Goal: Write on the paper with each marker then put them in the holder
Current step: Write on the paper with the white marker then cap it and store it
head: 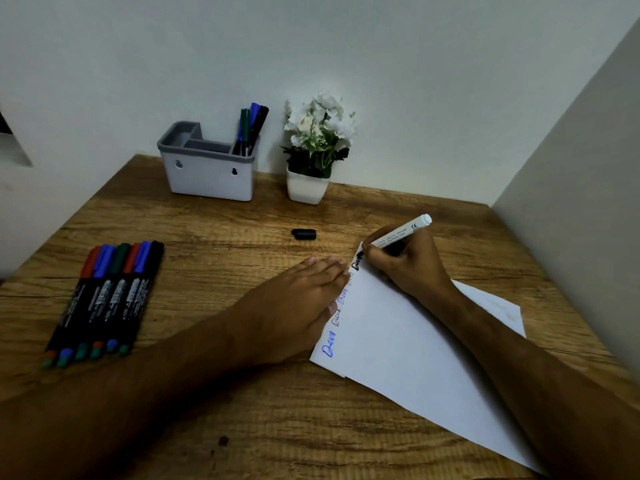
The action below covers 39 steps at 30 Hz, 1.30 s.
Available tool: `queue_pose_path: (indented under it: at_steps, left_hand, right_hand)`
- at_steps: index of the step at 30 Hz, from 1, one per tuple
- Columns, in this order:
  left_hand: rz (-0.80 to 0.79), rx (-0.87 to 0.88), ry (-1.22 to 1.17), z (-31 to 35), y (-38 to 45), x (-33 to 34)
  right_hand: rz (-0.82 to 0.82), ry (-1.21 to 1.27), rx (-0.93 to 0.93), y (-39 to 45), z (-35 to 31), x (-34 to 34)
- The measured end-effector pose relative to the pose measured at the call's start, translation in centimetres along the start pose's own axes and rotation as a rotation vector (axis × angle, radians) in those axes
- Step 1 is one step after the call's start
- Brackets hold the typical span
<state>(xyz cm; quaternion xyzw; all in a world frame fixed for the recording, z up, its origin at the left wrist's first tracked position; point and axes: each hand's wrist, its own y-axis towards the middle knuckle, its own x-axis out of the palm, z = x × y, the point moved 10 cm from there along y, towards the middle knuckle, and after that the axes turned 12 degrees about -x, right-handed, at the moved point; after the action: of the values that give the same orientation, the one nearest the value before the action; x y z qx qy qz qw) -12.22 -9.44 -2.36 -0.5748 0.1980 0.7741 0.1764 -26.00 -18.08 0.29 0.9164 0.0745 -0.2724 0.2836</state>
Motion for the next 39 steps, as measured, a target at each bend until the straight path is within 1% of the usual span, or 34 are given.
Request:
queue_pose_path:
  at_steps: [2,6,8,14,17,19,23,29,31,35,37,39]
  left_hand:
    - [0.003,0.000,-0.003,0.0,0.0,0.0]
    - [0.007,-0.001,-0.014,-0.1,0.3,0.1]
    - [0.020,0.003,-0.043,-0.4,0.5,0.0]
    - [0.033,0.007,-0.138,-0.5,0.9,-0.9]
    - [0.104,0.022,-0.202,0.1,0.7,-2.7]
    - [0.127,0.021,-0.205,0.1,0.9,-3.3]
    - [0.165,-0.050,-0.148,-1.5,2.7,-4.5]
    - [0.351,-0.174,-0.089,-3.6,5.2,-8.5]
    - [0.336,-0.243,-0.039,-4.7,6.0,-8.1]
    - [0.246,-0.333,0.023,-5.6,7.0,-6.6]
    - [0.242,-0.342,0.013,-5.8,7.2,-6.2]
    - [0.280,-0.362,-0.046,-6.5,7.2,-6.4]
  right_hand:
    - [0.003,0.023,0.021,0.0,0.1,0.1]
    - [0.118,0.127,0.097,-0.3,0.7,-1.0]
    - [0.145,0.158,0.108,-0.3,0.8,-1.2]
    - [0.090,0.187,0.128,0.4,-0.3,-0.8]
    - [0.116,0.183,0.109,0.6,-0.8,-1.4]
    - [0.117,0.187,0.086,0.8,-1.2,-1.6]
    - [0.131,0.223,0.052,1.3,-1.9,-1.8]
    - [0.139,0.261,0.022,1.6,-3.0,-2.0]
    - [0.141,0.270,0.017,1.6,-3.2,-2.0]
    - [0.124,0.313,0.020,1.6,-3.1,-1.6]
    - [0.122,0.319,0.017,1.6,-3.1,-1.4]
    - [0.119,0.296,-0.005,1.4,-3.4,-1.5]
